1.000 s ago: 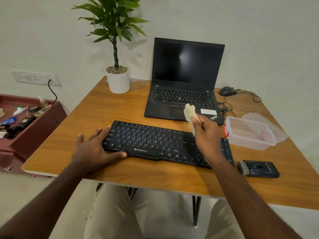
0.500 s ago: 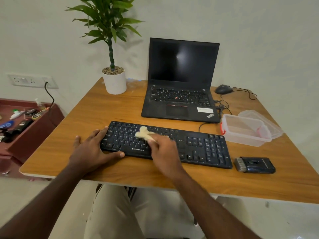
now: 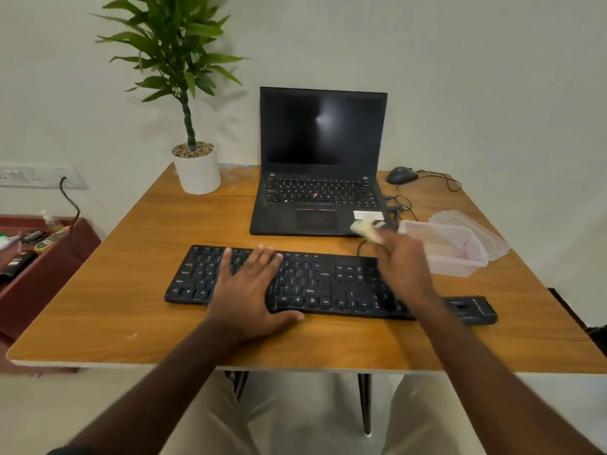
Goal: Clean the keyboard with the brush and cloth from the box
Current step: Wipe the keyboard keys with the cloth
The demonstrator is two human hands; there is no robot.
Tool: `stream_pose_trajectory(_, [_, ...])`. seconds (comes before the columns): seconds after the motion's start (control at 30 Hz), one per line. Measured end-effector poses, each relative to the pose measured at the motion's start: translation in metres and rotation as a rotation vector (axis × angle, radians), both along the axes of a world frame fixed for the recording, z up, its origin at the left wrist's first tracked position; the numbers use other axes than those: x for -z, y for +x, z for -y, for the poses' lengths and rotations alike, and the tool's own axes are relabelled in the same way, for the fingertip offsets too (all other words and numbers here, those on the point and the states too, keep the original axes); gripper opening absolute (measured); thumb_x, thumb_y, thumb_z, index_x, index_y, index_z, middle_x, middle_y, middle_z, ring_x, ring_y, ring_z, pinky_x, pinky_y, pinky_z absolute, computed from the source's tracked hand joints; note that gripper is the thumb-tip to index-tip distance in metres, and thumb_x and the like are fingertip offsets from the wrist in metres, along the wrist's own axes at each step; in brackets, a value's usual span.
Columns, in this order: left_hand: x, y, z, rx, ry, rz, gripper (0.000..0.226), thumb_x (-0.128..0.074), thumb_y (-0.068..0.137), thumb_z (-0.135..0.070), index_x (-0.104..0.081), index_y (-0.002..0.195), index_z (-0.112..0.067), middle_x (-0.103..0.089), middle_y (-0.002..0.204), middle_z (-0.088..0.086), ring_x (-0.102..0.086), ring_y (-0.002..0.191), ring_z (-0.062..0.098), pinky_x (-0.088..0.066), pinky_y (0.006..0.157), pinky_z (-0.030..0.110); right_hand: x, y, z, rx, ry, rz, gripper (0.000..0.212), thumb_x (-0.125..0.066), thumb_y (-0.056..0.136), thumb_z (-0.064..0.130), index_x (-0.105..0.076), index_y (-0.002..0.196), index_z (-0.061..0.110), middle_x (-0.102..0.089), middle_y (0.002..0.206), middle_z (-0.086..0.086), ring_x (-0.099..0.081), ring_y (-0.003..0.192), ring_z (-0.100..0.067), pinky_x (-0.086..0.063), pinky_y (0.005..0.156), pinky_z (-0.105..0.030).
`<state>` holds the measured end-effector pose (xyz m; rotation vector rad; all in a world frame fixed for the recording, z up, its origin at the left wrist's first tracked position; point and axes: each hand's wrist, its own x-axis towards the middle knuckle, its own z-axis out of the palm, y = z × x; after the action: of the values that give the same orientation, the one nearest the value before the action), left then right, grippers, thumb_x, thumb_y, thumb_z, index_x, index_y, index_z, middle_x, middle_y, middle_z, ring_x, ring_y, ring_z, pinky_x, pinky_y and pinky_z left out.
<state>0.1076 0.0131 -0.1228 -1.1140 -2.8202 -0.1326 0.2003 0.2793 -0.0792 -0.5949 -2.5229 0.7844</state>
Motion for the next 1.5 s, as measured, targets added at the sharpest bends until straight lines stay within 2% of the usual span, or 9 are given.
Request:
stream_pose_trajectory(0.17, [0.007, -0.003, -0.014, -0.013, -0.051, 0.017, 0.11, -0.009, 0.069, -0.099, -0.007, 0.158, -0.034, -0.003, 0.167, -0.01, 0.004, 0.153, 0.009, 0.007, 0.117, 0.065, 0.018, 0.001, 0.031, -0.175, 0.345, 0.352, 0.045, -0.046, 0.105, 0.015, -0.048, 0.148, 0.028, -0.051, 0.152, -0.003, -0.051, 0.134, -0.024, -0.042, 0.11, -0.04])
stream_pose_trajectory(0.43, [0.006, 0.001, -0.013, -0.002, 0.01, 0.007, 0.112, -0.008, 0.068, -0.099, -0.021, 0.157, -0.032, -0.018, 0.165, -0.007, -0.007, 0.153, 0.011, -0.001, 0.117, 0.068, 0.019, 0.017, 0.044, -0.351, 0.19, 0.385, 0.045, -0.044, 0.107, 0.025, -0.042, 0.15, 0.036, -0.036, 0.161, 0.003, -0.032, 0.149, -0.021, -0.024, 0.124, -0.041])
stream_pose_trajectory(0.7, [0.004, 0.0, -0.011, 0.006, 0.0, 0.017, 0.11, -0.009, 0.068, -0.099, -0.016, 0.158, -0.035, -0.013, 0.166, -0.009, -0.004, 0.153, 0.01, 0.002, 0.118, 0.065, -0.004, 0.026, 0.008, -0.307, -0.663, -0.04, 0.022, -0.051, 0.106, 0.023, -0.072, 0.11, 0.027, -0.075, 0.093, -0.003, -0.068, 0.083, -0.009, -0.056, 0.071, -0.029])
stream_pose_trajectory(0.8, [0.005, -0.001, -0.011, 0.012, 0.032, 0.023, 0.11, -0.011, 0.068, -0.099, -0.019, 0.157, -0.034, -0.017, 0.165, -0.009, -0.007, 0.153, 0.01, 0.002, 0.118, 0.065, 0.003, 0.017, 0.008, -0.156, -0.33, -0.206, 0.026, -0.055, 0.103, 0.019, -0.067, 0.126, 0.023, -0.074, 0.1, 0.007, -0.068, 0.087, -0.012, -0.059, 0.075, -0.039])
stream_pose_trajectory(0.97, [0.004, 0.0, -0.011, 0.007, 0.046, 0.017, 0.112, -0.01, 0.067, -0.1, -0.022, 0.157, -0.034, -0.019, 0.164, -0.009, -0.009, 0.152, 0.01, 0.002, 0.119, 0.063, 0.02, 0.016, 0.038, -0.369, 0.228, 0.392, 0.044, -0.046, 0.106, 0.028, -0.044, 0.148, 0.038, -0.036, 0.161, 0.006, -0.027, 0.15, -0.023, -0.021, 0.123, -0.047])
stream_pose_trajectory(1.1, [0.006, 0.0, -0.011, 0.009, 0.043, 0.01, 0.11, -0.012, 0.068, -0.1, -0.022, 0.157, -0.035, -0.019, 0.164, -0.009, -0.01, 0.152, 0.01, 0.001, 0.118, 0.064, 0.018, 0.022, 0.025, -0.542, 0.085, 0.384, 0.04, -0.05, 0.105, 0.028, -0.052, 0.142, 0.041, -0.046, 0.154, 0.01, -0.036, 0.145, -0.014, -0.025, 0.122, -0.043])
stream_pose_trajectory(1.23, [0.006, -0.001, -0.011, 0.008, 0.04, 0.02, 0.108, -0.014, 0.069, -0.099, -0.019, 0.157, -0.036, -0.017, 0.165, -0.009, -0.007, 0.153, 0.01, 0.003, 0.119, 0.063, 0.012, 0.024, 0.004, -0.545, -0.152, 0.225, 0.026, -0.054, 0.104, 0.023, -0.068, 0.126, 0.026, -0.071, 0.113, 0.01, -0.062, 0.103, -0.003, -0.052, 0.09, -0.028])
stream_pose_trajectory(1.4, [0.005, 0.0, -0.01, 0.007, 0.043, 0.029, 0.106, -0.018, 0.071, -0.098, -0.018, 0.157, -0.037, -0.016, 0.165, -0.009, -0.006, 0.153, 0.01, 0.005, 0.119, 0.062, -0.001, 0.012, -0.02, -0.22, -0.574, -0.092, 0.028, -0.049, 0.106, 0.02, -0.065, 0.129, 0.017, -0.071, 0.114, 0.002, -0.068, 0.106, -0.018, -0.06, 0.077, -0.026])
stream_pose_trajectory(1.5, [0.006, -0.001, -0.01, 0.002, 0.05, 0.028, 0.107, -0.019, 0.07, -0.099, -0.018, 0.157, -0.037, -0.017, 0.165, -0.009, -0.007, 0.153, 0.01, 0.003, 0.119, 0.063, -0.009, 0.008, -0.043, -0.071, -0.239, -0.35, 0.032, -0.054, 0.104, 0.017, -0.065, 0.133, 0.013, -0.073, 0.113, 0.002, -0.067, 0.098, -0.004, -0.054, 0.077, -0.019])
